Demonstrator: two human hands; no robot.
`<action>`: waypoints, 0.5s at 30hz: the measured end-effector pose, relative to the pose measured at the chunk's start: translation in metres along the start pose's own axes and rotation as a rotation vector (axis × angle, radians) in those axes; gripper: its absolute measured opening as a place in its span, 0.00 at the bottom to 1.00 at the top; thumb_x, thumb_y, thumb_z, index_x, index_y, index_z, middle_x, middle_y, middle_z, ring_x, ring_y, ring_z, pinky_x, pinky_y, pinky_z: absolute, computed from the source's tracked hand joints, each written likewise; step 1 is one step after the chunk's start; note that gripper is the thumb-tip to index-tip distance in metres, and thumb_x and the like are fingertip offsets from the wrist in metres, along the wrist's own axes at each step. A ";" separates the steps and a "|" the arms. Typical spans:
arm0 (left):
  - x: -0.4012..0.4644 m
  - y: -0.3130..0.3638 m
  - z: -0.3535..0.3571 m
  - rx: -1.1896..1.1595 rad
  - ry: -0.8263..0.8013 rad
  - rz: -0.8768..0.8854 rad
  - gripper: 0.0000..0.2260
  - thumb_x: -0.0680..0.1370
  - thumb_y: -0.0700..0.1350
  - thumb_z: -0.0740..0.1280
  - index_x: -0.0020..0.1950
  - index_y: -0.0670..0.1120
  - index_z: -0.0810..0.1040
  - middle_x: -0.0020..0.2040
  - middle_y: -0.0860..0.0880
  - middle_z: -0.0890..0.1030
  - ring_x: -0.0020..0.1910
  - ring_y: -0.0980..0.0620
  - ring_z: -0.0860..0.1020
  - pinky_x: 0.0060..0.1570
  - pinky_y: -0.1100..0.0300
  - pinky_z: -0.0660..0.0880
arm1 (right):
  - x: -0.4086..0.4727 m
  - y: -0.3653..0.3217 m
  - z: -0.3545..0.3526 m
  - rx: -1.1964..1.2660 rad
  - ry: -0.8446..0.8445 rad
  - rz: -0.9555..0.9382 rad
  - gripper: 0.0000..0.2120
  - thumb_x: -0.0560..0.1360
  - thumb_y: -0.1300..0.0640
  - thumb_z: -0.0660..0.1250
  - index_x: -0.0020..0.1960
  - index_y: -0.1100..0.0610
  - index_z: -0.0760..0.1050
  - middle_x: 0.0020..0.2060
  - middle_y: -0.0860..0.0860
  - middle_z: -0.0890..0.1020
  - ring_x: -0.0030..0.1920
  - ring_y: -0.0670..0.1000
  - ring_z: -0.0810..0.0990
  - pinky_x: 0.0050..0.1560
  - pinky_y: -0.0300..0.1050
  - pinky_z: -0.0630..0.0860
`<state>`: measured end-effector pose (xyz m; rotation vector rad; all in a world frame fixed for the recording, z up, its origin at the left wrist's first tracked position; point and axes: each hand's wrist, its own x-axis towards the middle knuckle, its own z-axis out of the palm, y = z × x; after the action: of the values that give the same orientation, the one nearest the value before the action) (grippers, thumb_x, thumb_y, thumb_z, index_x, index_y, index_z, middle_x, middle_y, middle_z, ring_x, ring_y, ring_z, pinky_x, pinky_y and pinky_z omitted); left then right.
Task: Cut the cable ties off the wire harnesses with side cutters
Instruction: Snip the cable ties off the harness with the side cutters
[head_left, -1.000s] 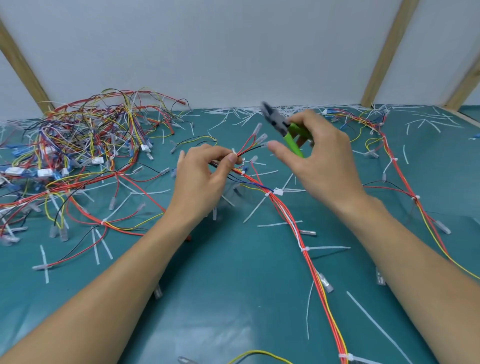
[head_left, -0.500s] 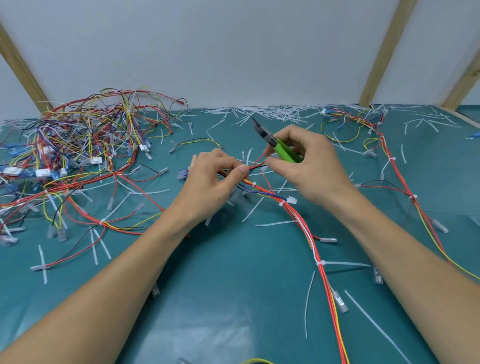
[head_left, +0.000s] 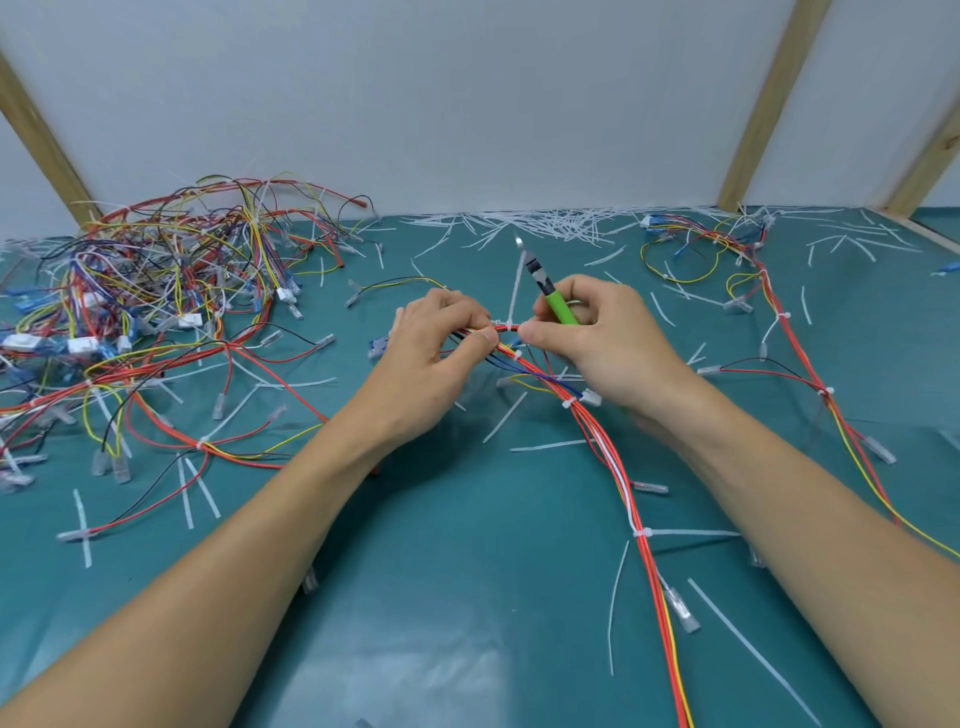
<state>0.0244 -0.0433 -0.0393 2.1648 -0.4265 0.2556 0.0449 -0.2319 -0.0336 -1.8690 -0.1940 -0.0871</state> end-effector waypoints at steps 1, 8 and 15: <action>0.000 0.001 0.001 0.002 -0.008 -0.009 0.09 0.83 0.42 0.63 0.44 0.50 0.76 0.55 0.49 0.74 0.62 0.46 0.68 0.68 0.47 0.63 | -0.001 0.000 0.002 0.041 -0.019 0.041 0.09 0.74 0.62 0.77 0.44 0.55 0.77 0.28 0.42 0.79 0.29 0.41 0.75 0.36 0.33 0.71; 0.002 0.001 -0.002 -0.013 0.013 -0.078 0.15 0.84 0.38 0.57 0.37 0.47 0.67 0.43 0.51 0.67 0.51 0.49 0.64 0.55 0.57 0.61 | -0.001 0.001 -0.004 -0.241 0.069 -0.082 0.12 0.71 0.43 0.78 0.47 0.50 0.83 0.40 0.44 0.84 0.41 0.46 0.82 0.48 0.45 0.77; 0.005 -0.005 -0.003 0.001 0.022 -0.113 0.11 0.76 0.48 0.55 0.33 0.50 0.64 0.44 0.48 0.67 0.50 0.49 0.64 0.56 0.54 0.60 | 0.005 0.005 -0.027 -0.613 0.035 -0.234 0.23 0.69 0.34 0.74 0.59 0.44 0.83 0.49 0.45 0.82 0.52 0.50 0.80 0.58 0.58 0.77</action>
<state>0.0309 -0.0385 -0.0397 2.1763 -0.2910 0.2162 0.0512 -0.2584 -0.0291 -2.4439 -0.3953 -0.3747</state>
